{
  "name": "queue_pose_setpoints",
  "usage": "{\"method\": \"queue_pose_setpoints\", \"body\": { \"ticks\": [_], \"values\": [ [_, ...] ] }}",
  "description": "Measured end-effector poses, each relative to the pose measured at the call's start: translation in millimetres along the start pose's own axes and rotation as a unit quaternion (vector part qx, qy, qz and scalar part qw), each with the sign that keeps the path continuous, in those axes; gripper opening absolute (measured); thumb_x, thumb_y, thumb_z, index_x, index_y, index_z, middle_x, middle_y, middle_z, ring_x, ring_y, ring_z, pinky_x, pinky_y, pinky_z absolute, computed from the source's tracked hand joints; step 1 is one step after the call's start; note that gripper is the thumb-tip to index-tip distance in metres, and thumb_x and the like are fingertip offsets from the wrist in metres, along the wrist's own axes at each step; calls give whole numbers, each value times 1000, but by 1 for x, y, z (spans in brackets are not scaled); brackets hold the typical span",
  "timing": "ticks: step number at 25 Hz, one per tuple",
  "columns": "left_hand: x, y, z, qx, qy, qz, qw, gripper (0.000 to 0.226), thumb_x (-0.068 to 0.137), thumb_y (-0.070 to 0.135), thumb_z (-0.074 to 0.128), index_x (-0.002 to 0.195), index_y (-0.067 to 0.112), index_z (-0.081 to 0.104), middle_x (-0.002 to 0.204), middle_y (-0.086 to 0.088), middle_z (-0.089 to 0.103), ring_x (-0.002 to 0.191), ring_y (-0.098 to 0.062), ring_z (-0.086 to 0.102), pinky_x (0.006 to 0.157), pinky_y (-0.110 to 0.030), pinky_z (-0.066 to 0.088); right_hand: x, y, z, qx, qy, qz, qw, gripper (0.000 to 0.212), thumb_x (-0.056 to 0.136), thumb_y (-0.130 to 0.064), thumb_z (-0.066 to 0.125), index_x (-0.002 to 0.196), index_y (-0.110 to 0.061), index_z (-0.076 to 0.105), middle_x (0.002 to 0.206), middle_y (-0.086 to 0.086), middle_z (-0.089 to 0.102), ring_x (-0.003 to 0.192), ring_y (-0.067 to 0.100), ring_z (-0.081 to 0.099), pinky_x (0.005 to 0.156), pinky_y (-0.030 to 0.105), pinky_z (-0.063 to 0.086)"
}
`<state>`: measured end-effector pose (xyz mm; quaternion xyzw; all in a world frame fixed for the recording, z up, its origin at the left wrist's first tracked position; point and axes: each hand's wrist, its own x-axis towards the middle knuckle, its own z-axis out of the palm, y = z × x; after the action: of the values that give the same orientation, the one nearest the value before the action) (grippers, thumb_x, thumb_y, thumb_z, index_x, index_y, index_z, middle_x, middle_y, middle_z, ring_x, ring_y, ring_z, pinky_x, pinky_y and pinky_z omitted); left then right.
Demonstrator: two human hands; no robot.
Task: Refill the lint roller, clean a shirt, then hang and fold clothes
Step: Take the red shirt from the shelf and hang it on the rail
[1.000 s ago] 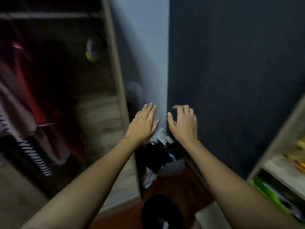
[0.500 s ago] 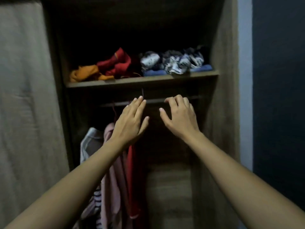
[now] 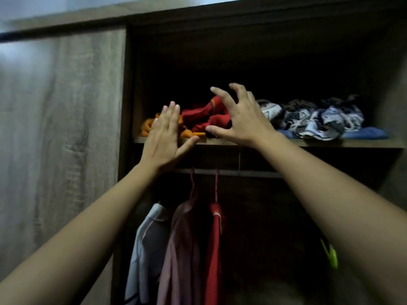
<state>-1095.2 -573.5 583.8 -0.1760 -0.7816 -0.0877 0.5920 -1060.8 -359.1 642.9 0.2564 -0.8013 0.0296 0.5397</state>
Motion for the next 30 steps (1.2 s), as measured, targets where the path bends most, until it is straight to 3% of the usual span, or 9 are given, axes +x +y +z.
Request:
{"method": "queue_pose_setpoints", "body": {
  "ticks": [4,6,8,11,16,22,25,28,30],
  "values": [
    [7,-15,16,74,-90,-30,993,110,67,82,14,150,12,-2,159,-9,-4,147,-24,-5,119,-44,5,47,-2,9,2,-120,25,993,93,65,-73,59,142,-50,10,156,14,5,141,39,13,108,59,25],
    [5,-18,22,82,-94,-33,992,110,67,83,13,150,12,-4,159,-7,-5,147,-23,-6,118,-42,2,57,0,18,12,-202,38,979,90,66,-69,63,141,-46,20,153,14,16,138,38,22,108,52,31],
    [5,-19,24,80,-91,-29,992,110,68,83,14,150,12,-4,159,-7,-4,147,-22,-6,117,-40,0,61,3,23,14,-234,34,972,72,72,-58,67,135,-34,41,138,13,38,129,33,39,100,42,39],
    [5,-20,25,76,-86,-20,993,109,70,83,15,150,11,-4,160,-7,-2,147,-22,-5,117,-39,1,63,5,16,30,-144,16,989,33,81,-36,66,110,-22,60,112,8,50,112,27,50,85,36,43],
    [5,-20,23,65,-103,-26,992,111,68,84,14,150,11,-5,160,-7,-3,147,-22,-4,118,-40,3,57,8,-17,93,28,82,992,22,82,-25,65,103,-22,62,112,9,49,108,26,49,87,36,42],
    [9,-11,13,0,-125,-57,990,112,66,85,10,147,13,-16,159,-8,-10,147,-23,-7,117,-44,-1,49,12,-87,105,109,125,981,20,80,-23,61,99,-19,66,103,9,62,94,20,57,73,20,36],
    [15,7,-4,-87,-76,-86,990,114,66,86,19,147,16,-19,159,-7,-13,146,-23,-9,116,-49,-4,44,5,-123,107,119,148,976,19,81,-23,60,98,-18,66,90,1,61,85,12,54,69,20,36],
    [34,46,-29,-194,-1,-64,979,114,68,82,32,148,16,-14,160,-8,-4,147,-23,1,116,-49,-1,36,-2,-149,84,113,149,979,17,80,-22,60,96,-17,66,87,1,60,83,12,53,68,21,36],
    [50,73,-45,-256,21,-44,965,113,72,76,43,149,16,-11,158,-8,17,144,-25,20,116,-54,7,29,-3,-167,82,127,155,976,17,79,-20,60,95,-16,66,85,2,60,81,12,53,68,22,37]
  ]
}}
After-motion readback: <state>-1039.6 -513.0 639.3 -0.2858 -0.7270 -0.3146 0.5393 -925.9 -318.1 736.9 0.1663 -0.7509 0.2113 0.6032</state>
